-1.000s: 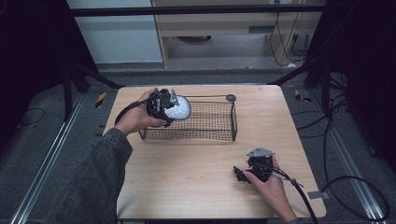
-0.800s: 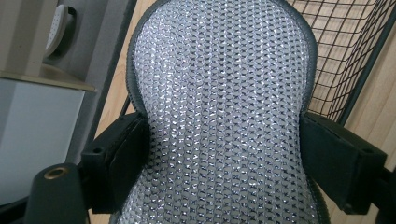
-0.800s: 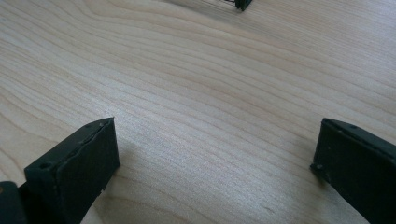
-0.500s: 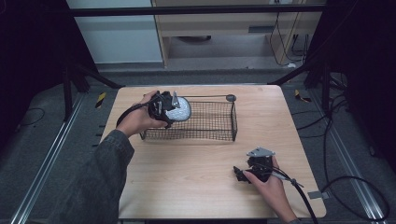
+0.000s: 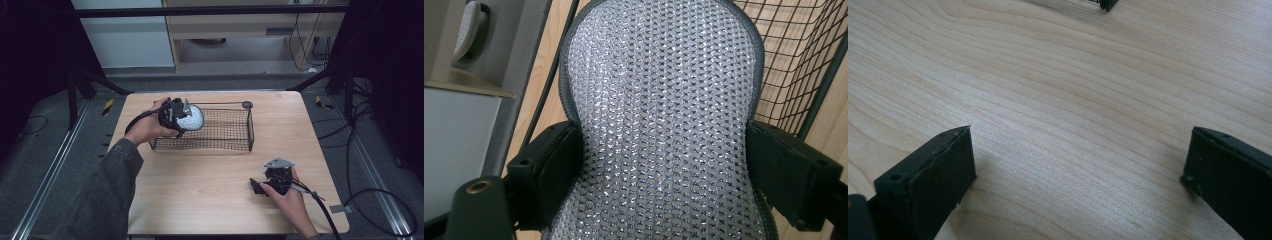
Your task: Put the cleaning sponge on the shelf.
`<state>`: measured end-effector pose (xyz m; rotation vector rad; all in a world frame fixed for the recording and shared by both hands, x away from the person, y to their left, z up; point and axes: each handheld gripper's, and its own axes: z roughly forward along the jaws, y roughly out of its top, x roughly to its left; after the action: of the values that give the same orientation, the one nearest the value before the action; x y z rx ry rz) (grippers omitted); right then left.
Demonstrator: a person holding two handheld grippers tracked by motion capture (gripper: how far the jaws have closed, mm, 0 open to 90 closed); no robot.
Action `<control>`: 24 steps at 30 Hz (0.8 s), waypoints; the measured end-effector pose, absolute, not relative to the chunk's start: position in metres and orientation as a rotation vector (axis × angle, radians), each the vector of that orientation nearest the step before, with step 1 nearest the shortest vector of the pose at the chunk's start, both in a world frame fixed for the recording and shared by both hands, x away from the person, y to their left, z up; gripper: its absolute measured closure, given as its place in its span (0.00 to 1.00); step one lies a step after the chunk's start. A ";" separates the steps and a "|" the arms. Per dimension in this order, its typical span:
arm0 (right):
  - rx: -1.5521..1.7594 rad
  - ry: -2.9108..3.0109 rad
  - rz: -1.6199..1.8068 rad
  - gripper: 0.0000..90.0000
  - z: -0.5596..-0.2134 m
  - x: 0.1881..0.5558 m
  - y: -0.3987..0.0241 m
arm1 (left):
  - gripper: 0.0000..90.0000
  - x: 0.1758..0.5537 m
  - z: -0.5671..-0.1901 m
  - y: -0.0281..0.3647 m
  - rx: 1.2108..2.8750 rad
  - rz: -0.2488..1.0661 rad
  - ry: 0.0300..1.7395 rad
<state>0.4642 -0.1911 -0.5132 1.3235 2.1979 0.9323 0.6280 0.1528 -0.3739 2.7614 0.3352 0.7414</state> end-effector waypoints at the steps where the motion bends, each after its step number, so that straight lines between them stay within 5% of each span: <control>1: 1.324 2.198 0.932 0.00 -0.513 0.464 -0.191 | 0.16 0.628 -0.374 0.153 2.761 0.741 0.335; 24: 1.324 2.198 0.932 0.00 -0.513 0.464 -0.191 | 0.06 0.637 -0.370 0.157 2.674 0.683 0.445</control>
<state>0.4641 -0.1911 -0.5132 1.3235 2.1977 0.9323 0.6369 0.1570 -0.3703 2.6736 0.4450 0.6828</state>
